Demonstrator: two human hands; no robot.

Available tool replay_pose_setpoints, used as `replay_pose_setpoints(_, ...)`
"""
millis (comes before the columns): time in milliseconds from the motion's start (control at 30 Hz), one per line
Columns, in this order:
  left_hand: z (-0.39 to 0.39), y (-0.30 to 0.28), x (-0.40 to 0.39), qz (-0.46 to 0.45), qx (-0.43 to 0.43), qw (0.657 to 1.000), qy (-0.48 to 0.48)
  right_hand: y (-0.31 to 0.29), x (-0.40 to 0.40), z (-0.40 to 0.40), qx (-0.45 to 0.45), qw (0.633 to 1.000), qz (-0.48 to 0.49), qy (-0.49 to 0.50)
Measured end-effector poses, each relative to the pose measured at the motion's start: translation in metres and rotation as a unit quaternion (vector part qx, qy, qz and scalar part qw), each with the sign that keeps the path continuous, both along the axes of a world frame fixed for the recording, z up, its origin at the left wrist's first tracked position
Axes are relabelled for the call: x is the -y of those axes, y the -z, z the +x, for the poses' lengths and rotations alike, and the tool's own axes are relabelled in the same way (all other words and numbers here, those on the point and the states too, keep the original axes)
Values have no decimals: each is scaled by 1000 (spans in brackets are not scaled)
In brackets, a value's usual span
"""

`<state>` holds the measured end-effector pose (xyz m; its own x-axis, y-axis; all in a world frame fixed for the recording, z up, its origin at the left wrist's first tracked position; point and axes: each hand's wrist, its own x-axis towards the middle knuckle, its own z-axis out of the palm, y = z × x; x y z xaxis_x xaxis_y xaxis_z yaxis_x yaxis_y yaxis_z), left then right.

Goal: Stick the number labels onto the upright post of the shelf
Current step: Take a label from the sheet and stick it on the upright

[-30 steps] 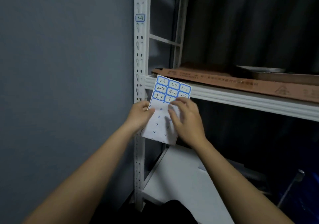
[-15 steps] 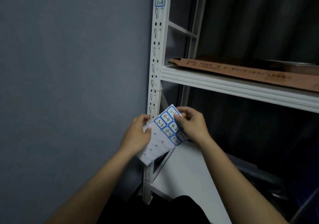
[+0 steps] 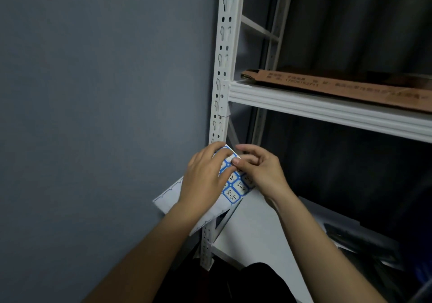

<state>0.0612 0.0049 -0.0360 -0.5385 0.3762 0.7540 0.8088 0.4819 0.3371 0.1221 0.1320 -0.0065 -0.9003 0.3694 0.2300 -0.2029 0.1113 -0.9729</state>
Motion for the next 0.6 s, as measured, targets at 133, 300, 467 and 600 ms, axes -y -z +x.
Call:
replay_pose_setpoints(133,-7,0,2,21,-44,998,-47,-5,0,-3,2,999,0,-32)
replay_pose_setpoints(300,-12,-5,2,29,-73,994,-74,-7,5,-7,-17,1000,14,-22)
replay_pose_setpoints(467,-5,-13,4,32,14,998,-51,-10,8,-5,-48,998,25,-23)
replay_pose_setpoints(600,-3,-13,7,60,66,995,-34,-9,6,-3,-47,995,77,-34)
